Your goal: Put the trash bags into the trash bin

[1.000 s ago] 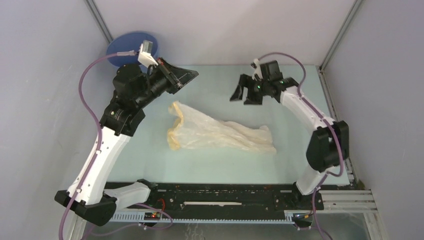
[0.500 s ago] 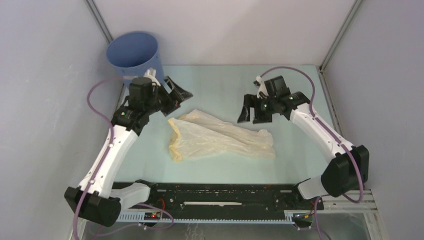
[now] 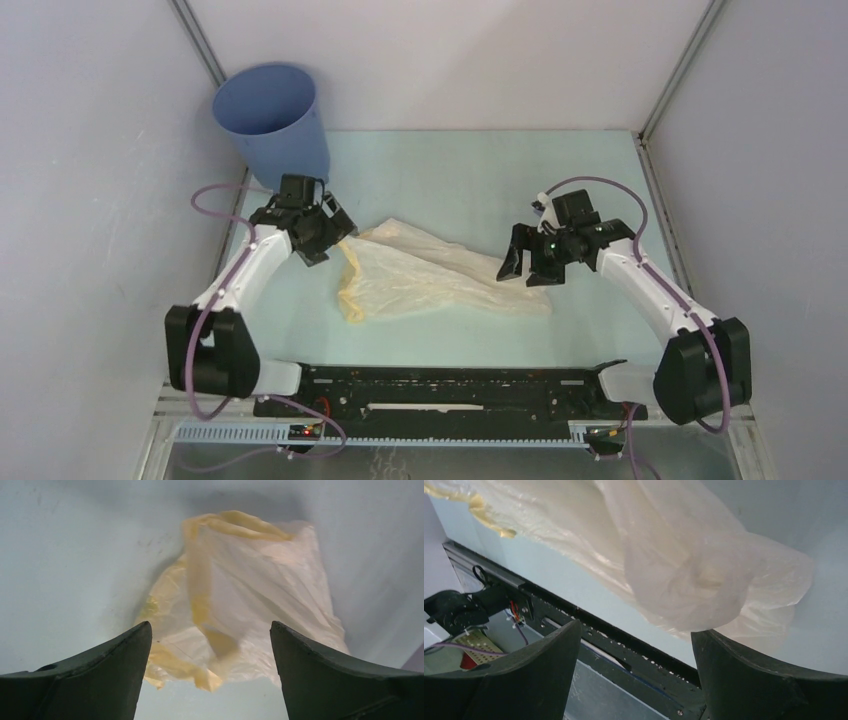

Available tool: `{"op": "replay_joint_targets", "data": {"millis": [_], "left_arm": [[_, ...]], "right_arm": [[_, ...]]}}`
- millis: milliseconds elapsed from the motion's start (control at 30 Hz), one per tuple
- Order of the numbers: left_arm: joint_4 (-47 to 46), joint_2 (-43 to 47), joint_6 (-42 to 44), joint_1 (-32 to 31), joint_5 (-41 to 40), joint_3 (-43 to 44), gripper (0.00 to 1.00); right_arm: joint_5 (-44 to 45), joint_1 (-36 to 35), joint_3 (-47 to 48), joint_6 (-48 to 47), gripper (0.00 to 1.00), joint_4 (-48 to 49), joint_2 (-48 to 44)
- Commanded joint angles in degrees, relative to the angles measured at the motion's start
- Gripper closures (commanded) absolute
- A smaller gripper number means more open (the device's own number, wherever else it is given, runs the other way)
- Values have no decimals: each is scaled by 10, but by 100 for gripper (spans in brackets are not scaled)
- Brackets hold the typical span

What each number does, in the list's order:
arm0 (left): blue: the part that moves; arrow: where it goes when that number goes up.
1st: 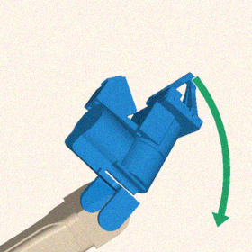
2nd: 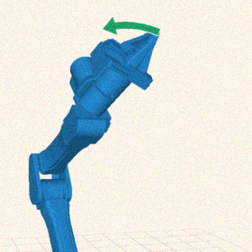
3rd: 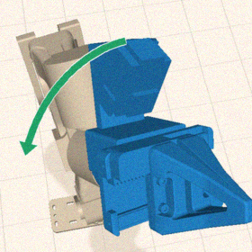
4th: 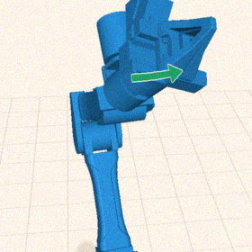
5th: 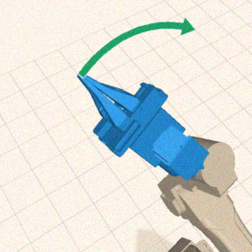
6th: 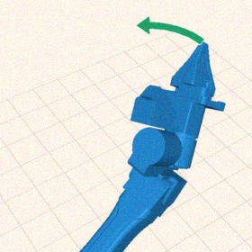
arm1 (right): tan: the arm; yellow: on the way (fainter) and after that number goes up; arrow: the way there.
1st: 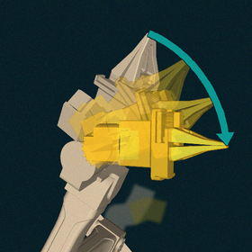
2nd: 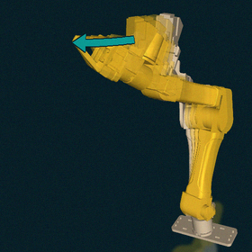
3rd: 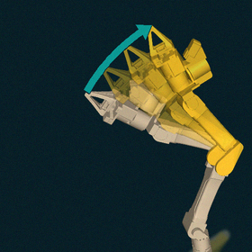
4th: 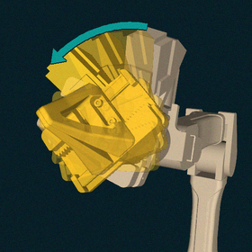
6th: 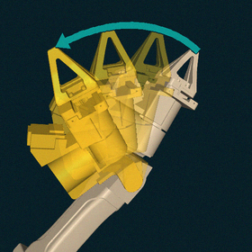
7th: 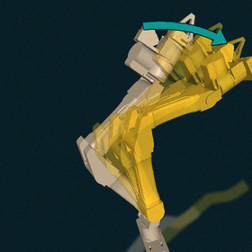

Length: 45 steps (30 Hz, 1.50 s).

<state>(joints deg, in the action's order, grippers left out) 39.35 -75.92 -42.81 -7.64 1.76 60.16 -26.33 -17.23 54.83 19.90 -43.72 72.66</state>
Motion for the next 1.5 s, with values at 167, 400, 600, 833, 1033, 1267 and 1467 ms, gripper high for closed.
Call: {"op": "replay_joint_targets", "data": {"millis": [167,400,600,833,1033,1267,1467], "left_arm": [[-80,-74,-6,22,121,-3,66],[-67,44,-24,-25,125,37,100],[-65,149,-110,-67,117,71,100],[-70,160,-192,-82,113,131,100],[-136,158,-322,-100,131,127,100],[-149,158,-418,-119,104,135,100],[-199,160,-493,-137,127,100,100]], "right_arm": [[28,39,16,12,12,85,109],[80,47,140,1,13,78,197],[79,32,296,25,14,32,283],[153,-70,436,-7,13,-46,213],[262,-184,427,-6,13,-40,100],[233,-312,339,56,13,156,10],[263,-399,319,56,22,272,40]]}}
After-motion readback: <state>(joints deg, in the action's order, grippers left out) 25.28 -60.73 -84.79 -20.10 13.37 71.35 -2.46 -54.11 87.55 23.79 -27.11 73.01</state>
